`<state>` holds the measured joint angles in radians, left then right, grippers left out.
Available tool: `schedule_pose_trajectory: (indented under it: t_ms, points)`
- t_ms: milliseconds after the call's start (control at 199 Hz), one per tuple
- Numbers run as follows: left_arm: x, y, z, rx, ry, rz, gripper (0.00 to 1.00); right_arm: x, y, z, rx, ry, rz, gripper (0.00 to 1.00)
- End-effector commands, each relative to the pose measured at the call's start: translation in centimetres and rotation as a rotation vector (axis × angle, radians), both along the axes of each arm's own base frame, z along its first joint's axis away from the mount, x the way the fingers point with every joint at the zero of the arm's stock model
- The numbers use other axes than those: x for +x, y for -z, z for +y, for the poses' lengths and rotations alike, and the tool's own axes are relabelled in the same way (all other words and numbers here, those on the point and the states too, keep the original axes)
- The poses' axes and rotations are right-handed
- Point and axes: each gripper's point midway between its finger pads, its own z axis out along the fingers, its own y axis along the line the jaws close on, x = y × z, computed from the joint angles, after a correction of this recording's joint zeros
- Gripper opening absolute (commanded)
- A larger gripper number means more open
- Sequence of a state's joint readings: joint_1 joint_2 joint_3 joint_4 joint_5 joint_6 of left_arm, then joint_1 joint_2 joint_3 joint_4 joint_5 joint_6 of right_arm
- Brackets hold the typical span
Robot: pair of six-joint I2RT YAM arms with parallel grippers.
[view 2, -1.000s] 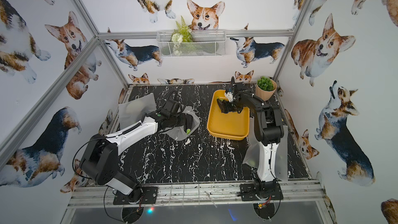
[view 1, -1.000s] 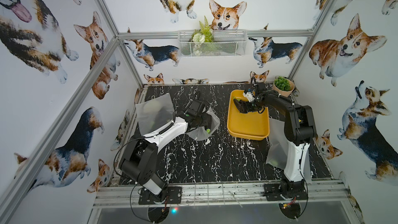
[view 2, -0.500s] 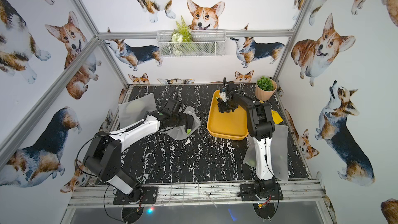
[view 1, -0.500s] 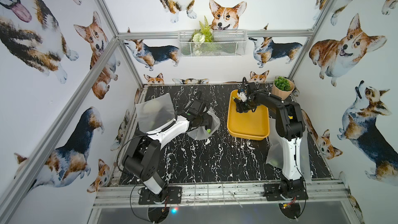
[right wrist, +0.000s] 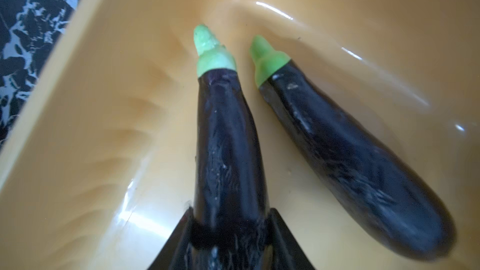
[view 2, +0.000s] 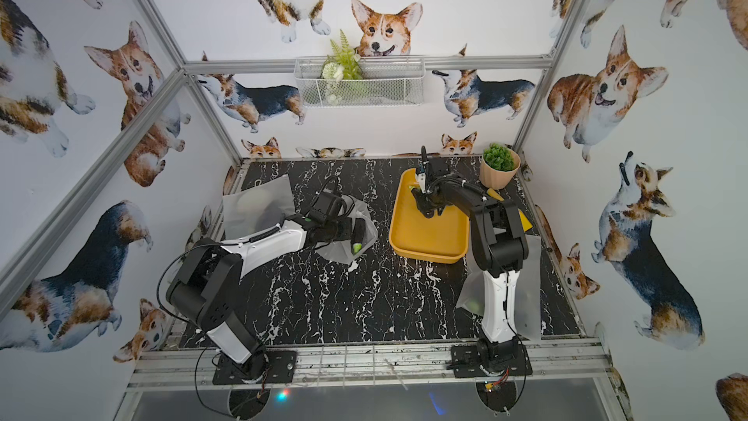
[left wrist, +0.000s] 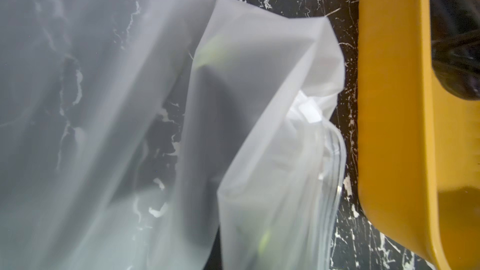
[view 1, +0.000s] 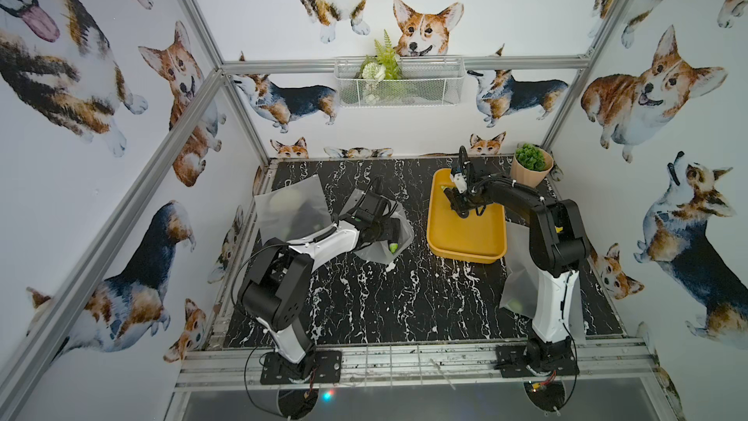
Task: Place the eggplant in a zip-top bag and seal the zipper
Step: Pick up the eggplant from the basket, then place the eggplant in the zipper food storage bag.
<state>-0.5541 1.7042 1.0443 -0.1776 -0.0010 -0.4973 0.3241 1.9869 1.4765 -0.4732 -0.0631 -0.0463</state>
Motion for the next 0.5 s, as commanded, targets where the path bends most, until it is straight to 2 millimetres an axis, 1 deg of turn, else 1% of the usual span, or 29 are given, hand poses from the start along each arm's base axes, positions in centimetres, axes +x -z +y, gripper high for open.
schedule_pose_trajectory:
  t_ms: [0, 55, 115, 196, 216, 226, 276, 291, 311, 316, 326, 341, 356, 406, 457, 462, 472, 492]
  points:
    - [2.6, -2.0, -1.3, -0.090, 0.043, -0.132, 0.00, -0.5, -2.4, 0.3, -0.006, 0.058, -0.111, 0.38]
    - [2.7, -2.5, -1.3, -0.102, 0.039, -0.148, 0.00, -1.8, -2.9, 0.4, -0.009, 0.073, -0.116, 0.38]
    - [2.5, -2.8, -1.4, -0.116, 0.045, -0.156, 0.00, -3.7, -3.6, 0.7, -0.004, 0.081, -0.116, 0.38]
    - [2.1, -2.6, -1.3, -0.127, 0.043, -0.151, 0.00, -6.9, -4.5, 2.2, 0.033, 0.051, -0.106, 0.38]
    - [2.0, -2.3, -1.3, -0.130, 0.044, -0.149, 0.00, -8.1, -4.9, 3.0, 0.047, 0.032, -0.107, 0.38]
    - [1.9, -2.3, -1.3, -0.133, 0.045, -0.152, 0.00, -8.1, -4.9, 3.0, 0.047, 0.032, -0.107, 0.38]
    - [1.7, -1.8, -1.4, -0.141, 0.045, -0.153, 0.00, -10.5, -5.4, 4.8, 0.090, -0.006, -0.098, 0.39]
    - [1.7, -1.7, -1.4, -0.142, 0.044, -0.152, 0.00, -10.8, -5.4, 5.0, 0.099, -0.008, -0.093, 0.39]
    - [1.6, -1.4, -1.3, -0.140, 0.044, -0.148, 0.00, -12.0, -5.4, 6.1, 0.124, -0.034, -0.077, 0.38]
    - [1.5, -1.4, -1.4, -0.141, 0.045, -0.147, 0.00, -12.0, -5.4, 6.1, 0.124, -0.034, -0.077, 0.38]
    - [1.5, -1.3, -1.3, -0.139, 0.044, -0.145, 0.00, -13.0, -5.4, 7.0, 0.150, -0.051, -0.056, 0.38]
    - [1.4, -1.2, -1.3, -0.138, 0.044, -0.141, 0.00, -13.3, -5.4, 7.2, 0.154, -0.055, -0.052, 0.38]
    - [1.3, -1.1, -1.3, -0.135, 0.045, -0.138, 0.00, -14.3, -5.2, 8.1, 0.169, -0.071, -0.032, 0.38]
    - [1.1, -1.3, -1.2, -0.135, 0.046, -0.147, 0.00, -15.5, -4.9, 9.2, 0.175, -0.091, -0.012, 0.38]
    - [0.8, -1.0, -1.0, -0.129, 0.044, -0.141, 0.00, -17.1, -4.5, 10.8, 0.184, -0.125, 0.010, 0.38]
    - [0.8, -1.6, -1.0, -0.136, 0.044, -0.153, 0.00, -17.1, -4.5, 10.8, 0.184, -0.125, 0.010, 0.38]
    - [0.7, -2.1, -1.1, -0.142, 0.046, -0.164, 0.00, -17.4, -4.4, 11.1, 0.185, -0.130, 0.015, 0.38]
    - [0.7, -2.4, -1.0, -0.148, 0.046, -0.171, 0.00, -17.7, -4.3, 11.6, 0.191, -0.135, 0.020, 0.38]
